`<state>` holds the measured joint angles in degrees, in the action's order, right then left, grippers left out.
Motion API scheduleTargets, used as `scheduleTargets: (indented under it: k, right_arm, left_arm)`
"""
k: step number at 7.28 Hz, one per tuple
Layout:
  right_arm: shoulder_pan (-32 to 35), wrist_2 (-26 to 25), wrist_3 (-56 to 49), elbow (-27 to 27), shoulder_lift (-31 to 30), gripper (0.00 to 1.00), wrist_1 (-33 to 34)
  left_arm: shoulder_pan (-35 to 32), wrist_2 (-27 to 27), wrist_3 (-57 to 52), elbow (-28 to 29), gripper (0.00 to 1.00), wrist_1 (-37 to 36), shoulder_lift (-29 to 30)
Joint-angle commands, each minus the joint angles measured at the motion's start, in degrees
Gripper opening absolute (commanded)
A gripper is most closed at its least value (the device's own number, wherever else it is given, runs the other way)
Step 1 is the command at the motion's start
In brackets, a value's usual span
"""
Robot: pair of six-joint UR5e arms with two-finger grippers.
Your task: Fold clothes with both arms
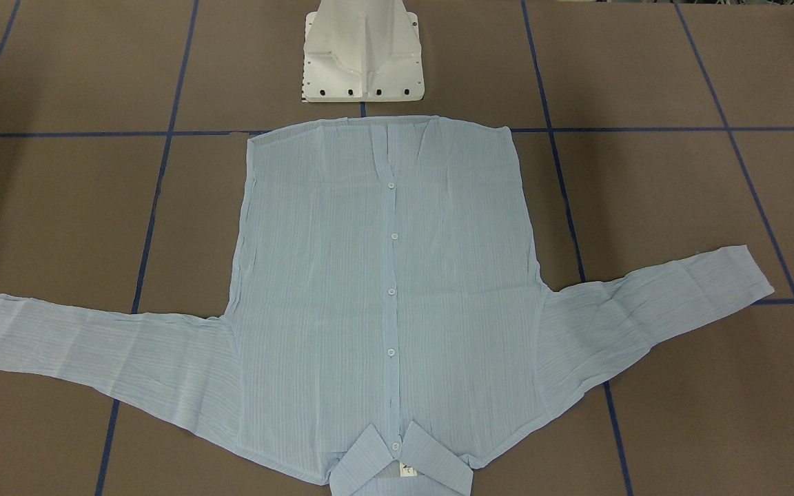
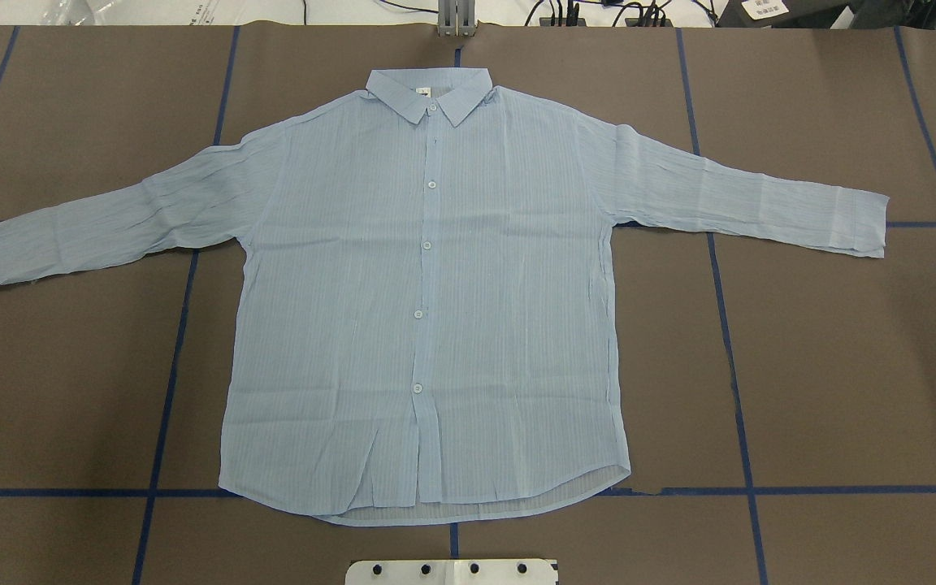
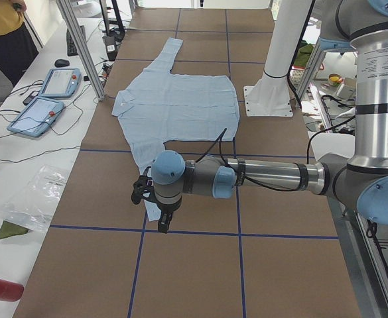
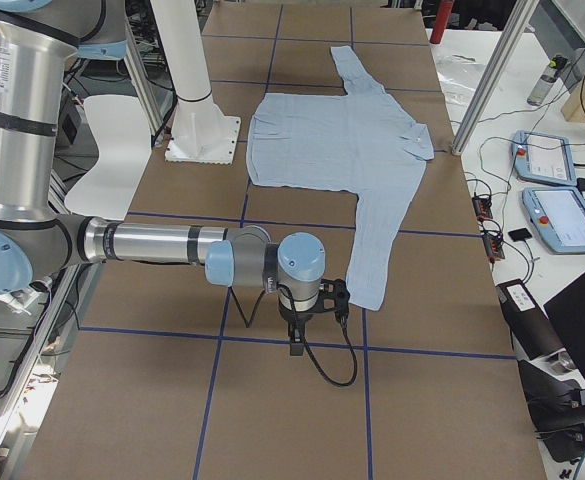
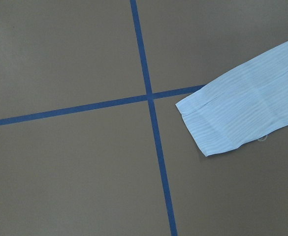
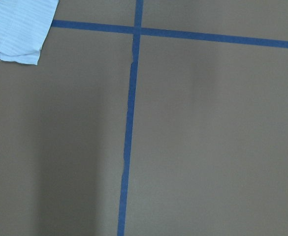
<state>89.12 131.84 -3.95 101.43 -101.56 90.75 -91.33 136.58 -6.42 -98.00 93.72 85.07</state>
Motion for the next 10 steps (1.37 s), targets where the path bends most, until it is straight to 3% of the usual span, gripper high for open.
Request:
scheduleTargets:
  k: [1, 3, 7, 9, 10]
  right_arm:
    - [0.0, 0.0, -0.1, 0.0, 0.0, 1.00, 0.0]
    - [0.0, 0.0, -0.1, 0.0, 0.0, 1.00, -0.1]
    - [0.0, 0.0, -0.1, -0.1, 0.2, 1.00, -0.1]
    - [0.0, 0.0, -0.1, 0.0, 0.4, 1.00, -0.1]
    - [0.0, 0.0, -0.4, 0.3, 0.6, 1.00, -1.1]
  left_arm:
    - [0.0, 0.1, -0.1, -0.3, 1.00, 0.2, 0.0]
    - [0.0, 0.4, -0.1, 0.5, 1.00, 4.4, -0.1]
    - [0.0, 0.1, 0.1, 4.7, 1.00, 21.0, -1.5]
    - [-0.2, 0.0, -0.5, 4.7, 1.00, 23.8, -1.2]
    - [-0.3, -4.1, -1.7, 4.9, 1.00, 26.6, -0.6]
